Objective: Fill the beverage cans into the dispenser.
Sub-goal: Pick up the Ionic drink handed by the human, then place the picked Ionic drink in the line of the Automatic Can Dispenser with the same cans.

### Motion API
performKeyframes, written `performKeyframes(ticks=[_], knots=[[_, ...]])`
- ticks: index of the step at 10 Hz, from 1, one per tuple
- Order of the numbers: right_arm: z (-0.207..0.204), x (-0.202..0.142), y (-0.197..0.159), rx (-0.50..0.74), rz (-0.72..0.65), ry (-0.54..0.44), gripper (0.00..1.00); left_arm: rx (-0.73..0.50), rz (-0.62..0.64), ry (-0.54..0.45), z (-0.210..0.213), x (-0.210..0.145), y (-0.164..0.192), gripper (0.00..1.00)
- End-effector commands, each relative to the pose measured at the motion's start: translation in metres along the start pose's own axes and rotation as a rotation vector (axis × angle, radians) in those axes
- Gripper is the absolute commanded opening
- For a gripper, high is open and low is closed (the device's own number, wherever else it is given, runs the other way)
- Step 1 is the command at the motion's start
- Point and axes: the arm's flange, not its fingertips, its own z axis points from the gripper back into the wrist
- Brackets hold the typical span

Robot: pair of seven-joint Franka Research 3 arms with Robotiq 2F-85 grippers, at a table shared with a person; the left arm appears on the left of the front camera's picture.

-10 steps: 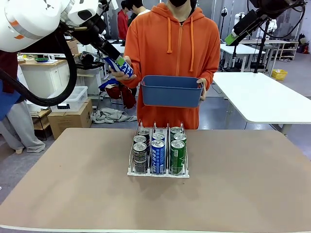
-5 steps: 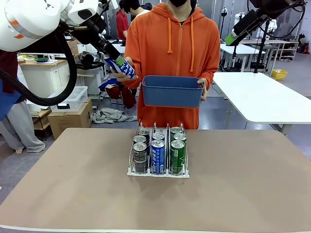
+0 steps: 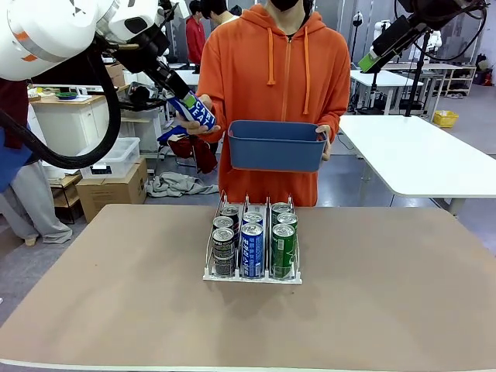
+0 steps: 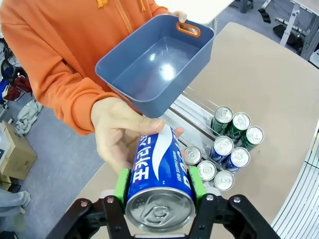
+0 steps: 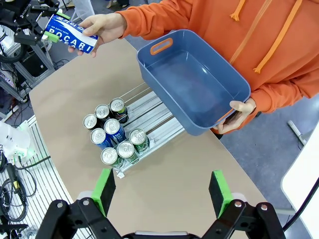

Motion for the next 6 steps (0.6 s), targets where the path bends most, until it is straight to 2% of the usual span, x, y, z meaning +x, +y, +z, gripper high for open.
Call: performKeyframes(ticks=[1, 4, 5, 6], knots=[[-0.0005, -0.0004, -0.0001, 0.001, 0.003, 0.003, 1.0, -0.005, -0.003, 0.054, 0.0029, 0.0021, 0.0017, 0.01], [-0.0005, -0.0004, -0.0001, 0.001, 0.003, 0.003, 1.0, 0.015, -0.006, 0.063, 0.0068, 0.0068, 0.001, 0.0], [-0.0005, -0.0004, -0.0001, 0.001, 0.003, 0.003, 1.0, 0.007, 0.038, 0.054, 0.0077, 0.0089, 0.0028, 0.37], [-0.0005, -0.0004, -0.0001, 0.001, 0.003, 0.003, 1.0, 0.009, -0.016, 0.04, 0.0043, 0.0028, -0.0003, 0.37]])
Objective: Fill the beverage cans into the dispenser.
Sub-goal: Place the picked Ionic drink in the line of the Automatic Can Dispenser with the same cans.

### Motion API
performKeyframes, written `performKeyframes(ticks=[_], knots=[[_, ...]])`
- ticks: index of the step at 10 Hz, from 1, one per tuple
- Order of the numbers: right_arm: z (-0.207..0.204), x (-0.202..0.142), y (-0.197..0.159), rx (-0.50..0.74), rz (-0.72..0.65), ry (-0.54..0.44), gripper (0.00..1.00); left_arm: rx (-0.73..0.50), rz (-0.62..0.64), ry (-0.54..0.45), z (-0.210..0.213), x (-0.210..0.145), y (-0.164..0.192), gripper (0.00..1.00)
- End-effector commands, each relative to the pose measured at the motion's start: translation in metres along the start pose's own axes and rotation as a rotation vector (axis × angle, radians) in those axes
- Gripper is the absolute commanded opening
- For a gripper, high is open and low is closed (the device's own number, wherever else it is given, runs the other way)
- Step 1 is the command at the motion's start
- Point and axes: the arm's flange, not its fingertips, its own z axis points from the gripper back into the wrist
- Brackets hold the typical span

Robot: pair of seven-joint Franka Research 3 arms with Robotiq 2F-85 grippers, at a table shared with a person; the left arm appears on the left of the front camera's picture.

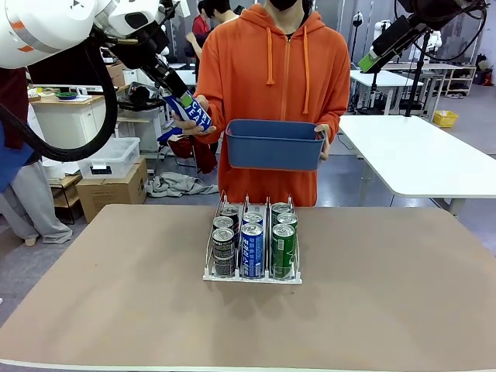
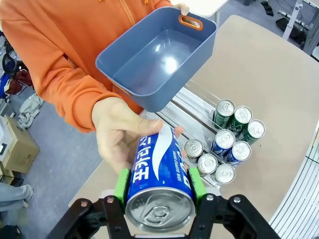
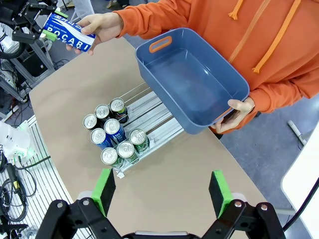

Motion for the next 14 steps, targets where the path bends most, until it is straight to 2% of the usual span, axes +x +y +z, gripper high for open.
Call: performKeyframes(ticks=[1, 14], knots=[[-0.0005, -0.0004, -0.0001, 0.001, 0.003, 0.003, 1.0, -0.001, -0.014, 0.002, -0.0026, -0.0029, -0.0007, 0.37], [-0.0005, -0.0004, -0.0001, 0.001, 0.003, 0.003, 1.0, -0.001, -0.014, 0.002, -0.0026, -0.0029, -0.0007, 0.37]])
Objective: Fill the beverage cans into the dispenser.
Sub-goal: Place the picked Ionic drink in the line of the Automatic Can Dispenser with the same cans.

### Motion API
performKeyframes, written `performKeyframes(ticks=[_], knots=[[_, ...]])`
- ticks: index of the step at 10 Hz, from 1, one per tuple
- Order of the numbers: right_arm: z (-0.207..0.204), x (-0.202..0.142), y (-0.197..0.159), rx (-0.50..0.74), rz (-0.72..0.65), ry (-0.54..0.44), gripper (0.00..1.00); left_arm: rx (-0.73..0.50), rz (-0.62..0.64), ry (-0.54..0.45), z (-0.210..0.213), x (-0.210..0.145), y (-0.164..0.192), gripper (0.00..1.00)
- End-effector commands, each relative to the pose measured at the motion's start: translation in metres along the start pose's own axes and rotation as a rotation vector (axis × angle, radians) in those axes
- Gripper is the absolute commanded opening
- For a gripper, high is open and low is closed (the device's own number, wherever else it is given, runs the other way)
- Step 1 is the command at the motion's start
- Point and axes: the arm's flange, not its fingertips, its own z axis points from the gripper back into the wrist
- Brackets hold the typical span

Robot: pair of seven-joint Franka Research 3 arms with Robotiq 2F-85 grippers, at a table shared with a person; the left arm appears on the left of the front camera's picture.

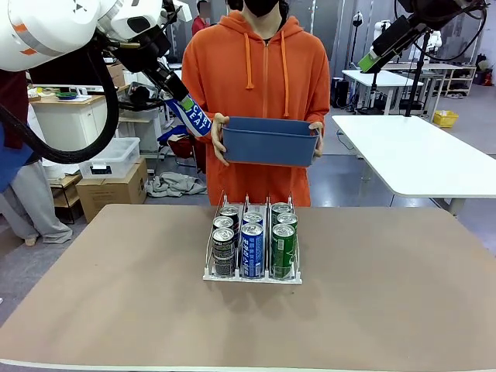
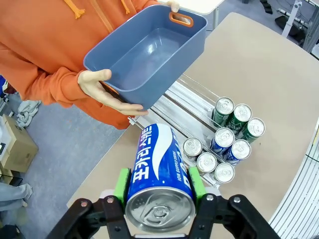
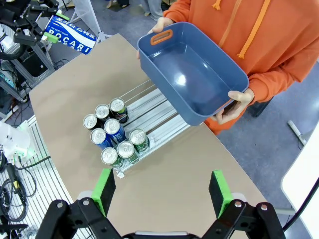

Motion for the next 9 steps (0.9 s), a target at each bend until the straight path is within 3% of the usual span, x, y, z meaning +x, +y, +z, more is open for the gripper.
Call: performKeyframes(ticks=[1, 2, 3, 5, 9], knots=[[0.0, 0.0, 0.0, 0.001, 0.003, 0.003, 1.0, 0.006, -0.012, -0.008, 0.003, -0.001, 0.001, 0.37], [0.0, 0.0, 0.0, 0.001, 0.003, 0.003, 1.0, 0.006, -0.012, -0.008, 0.003, -0.001, 0.001, 0.37], [0.0, 0.0, 0.0, 0.001, 0.003, 0.003, 1.0, 0.0, 0.0, 0.0, 0.0, 0.0, 0.0, 0.57], [0.0, 0.0, 0.0, 0.001, 0.003, 0.003, 1.0, 0.025, 0.04, 0.045, -0.001, 0.008, -0.021, 0.57], [0.0, 0.0, 0.0, 0.001, 0.003, 0.003, 1.0, 0.02, -0.039, 0.121, 0.003, 0.003, -0.095, 0.57]])
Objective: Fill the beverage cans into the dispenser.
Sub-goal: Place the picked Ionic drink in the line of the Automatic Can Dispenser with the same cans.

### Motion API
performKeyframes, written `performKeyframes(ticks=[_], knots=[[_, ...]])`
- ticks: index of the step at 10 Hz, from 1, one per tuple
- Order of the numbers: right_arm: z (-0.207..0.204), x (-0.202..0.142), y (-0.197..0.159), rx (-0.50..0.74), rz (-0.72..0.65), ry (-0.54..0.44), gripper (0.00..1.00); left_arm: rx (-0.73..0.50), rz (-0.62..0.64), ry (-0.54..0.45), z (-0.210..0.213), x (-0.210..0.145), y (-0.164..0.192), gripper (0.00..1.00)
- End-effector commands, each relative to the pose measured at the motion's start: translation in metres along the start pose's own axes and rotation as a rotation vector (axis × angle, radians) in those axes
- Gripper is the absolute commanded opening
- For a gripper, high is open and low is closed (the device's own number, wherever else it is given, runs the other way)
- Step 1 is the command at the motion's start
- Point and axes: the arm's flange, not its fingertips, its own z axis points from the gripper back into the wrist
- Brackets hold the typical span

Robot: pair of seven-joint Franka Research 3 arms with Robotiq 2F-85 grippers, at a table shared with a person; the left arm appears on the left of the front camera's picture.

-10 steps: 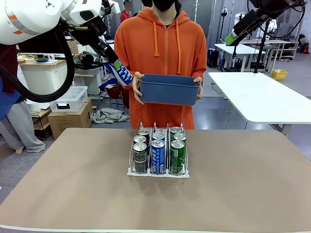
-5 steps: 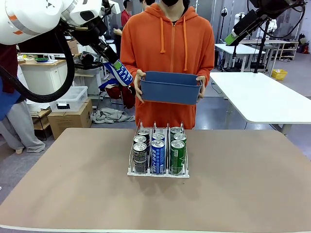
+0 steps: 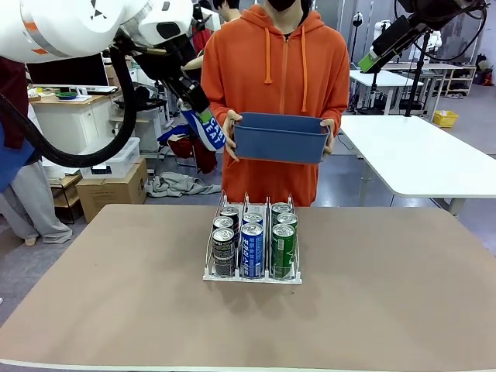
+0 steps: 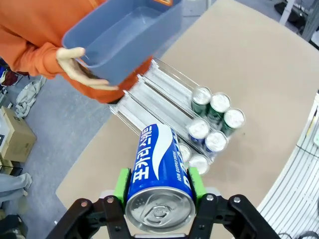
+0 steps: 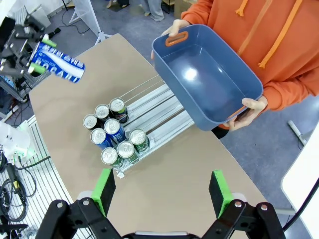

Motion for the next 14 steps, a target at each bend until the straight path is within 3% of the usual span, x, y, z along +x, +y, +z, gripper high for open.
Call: performKeyframes(ticks=[1, 4, 6, 7, 11, 14], knots=[[0.0, 0.0, 0.0, 0.001, 0.003, 0.003, 1.0, -0.016, -0.04, 0.032, 0.003, -0.015, -0.026, 0.57], [0.0, 0.0, 0.0, 0.001, 0.003, 0.003, 1.0, -0.126, -0.133, 0.057, -0.003, -0.023, -0.067, 0.57], [0.0, 0.0, 0.0, 0.001, 0.003, 0.003, 1.0, -0.184, -0.187, 0.064, -0.009, -0.024, -0.063, 0.57], [0.0, 0.0, 0.0, 0.001, 0.003, 0.003, 1.0, -0.107, -0.124, 0.077, -0.01, -0.018, -0.074, 0.57], [0.0, 0.0, 0.0, 0.001, 0.003, 0.003, 1.0, -0.13, -0.141, 0.084, -0.013, -0.02, -0.076, 0.57], [0.0, 0.0, 0.0, 0.001, 0.003, 0.003, 1.0, -0.049, -0.152, 0.151, -0.043, -0.005, -0.132, 0.57]])
